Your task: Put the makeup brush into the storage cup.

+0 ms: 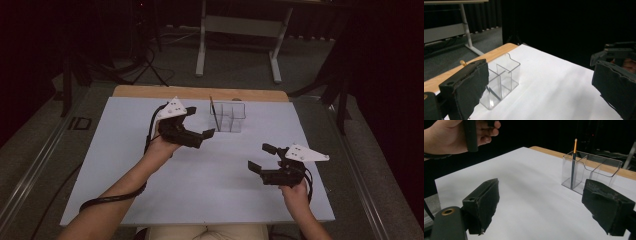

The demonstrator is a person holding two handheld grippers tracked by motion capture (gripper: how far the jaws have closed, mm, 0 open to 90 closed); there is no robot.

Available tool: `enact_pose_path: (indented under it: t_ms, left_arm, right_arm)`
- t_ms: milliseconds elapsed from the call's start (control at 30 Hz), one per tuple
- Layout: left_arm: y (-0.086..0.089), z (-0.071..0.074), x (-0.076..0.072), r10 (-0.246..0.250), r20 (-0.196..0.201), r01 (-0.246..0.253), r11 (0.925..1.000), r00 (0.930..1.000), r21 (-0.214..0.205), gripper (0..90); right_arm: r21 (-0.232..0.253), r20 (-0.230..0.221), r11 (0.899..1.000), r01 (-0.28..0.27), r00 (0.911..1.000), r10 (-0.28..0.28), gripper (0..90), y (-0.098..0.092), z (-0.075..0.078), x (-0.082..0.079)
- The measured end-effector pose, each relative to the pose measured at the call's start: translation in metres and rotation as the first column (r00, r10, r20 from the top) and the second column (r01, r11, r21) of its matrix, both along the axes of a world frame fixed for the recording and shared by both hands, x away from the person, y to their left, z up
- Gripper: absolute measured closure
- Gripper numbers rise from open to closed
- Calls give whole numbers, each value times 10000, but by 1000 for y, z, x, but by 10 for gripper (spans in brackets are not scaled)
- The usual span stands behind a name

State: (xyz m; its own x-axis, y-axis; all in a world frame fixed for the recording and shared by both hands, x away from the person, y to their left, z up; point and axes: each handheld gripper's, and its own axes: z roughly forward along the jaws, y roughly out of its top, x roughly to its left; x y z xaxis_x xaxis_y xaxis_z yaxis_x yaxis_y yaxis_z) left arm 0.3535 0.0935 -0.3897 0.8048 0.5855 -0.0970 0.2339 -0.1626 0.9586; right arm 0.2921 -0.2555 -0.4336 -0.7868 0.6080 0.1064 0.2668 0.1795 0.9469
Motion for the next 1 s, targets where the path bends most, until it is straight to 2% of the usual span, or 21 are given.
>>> enact_pose_path:
  t_ms: [100, 233, 500, 700, 1000]
  left_arm:
    - [4, -4, -6, -55, -203, 51, 9997, 9998, -225, 19]
    - [8, -9, -13, -56, -174, 53, 9998, 9998, -168, 19]
    - [16, -14, -27, -125, -122, 121, 9993, 9998, -352, 19]
    - [17, -21, -38, -204, -60, 203, 9997, 9998, -108, 19]
    - [21, -33, -53, -258, -149, 257, 9996, 9996, -112, 19]
  right_arm:
    - [-6, 0, 10000, 17, 10000, -17, 145, 0, 0, 0]
    - [8, 1, 10000, 23, 10000, -23, 145, 0, 0, 0]
    - [-44, 21, 10000, 5, 10000, -5, 144, 1, 0, 0]
    - [-46, 7, 10000, 40, 10000, -40, 145, 0, 0, 0]
    - [-103, 27, 9999, 11, 10000, -11, 145, 1, -1, 0]
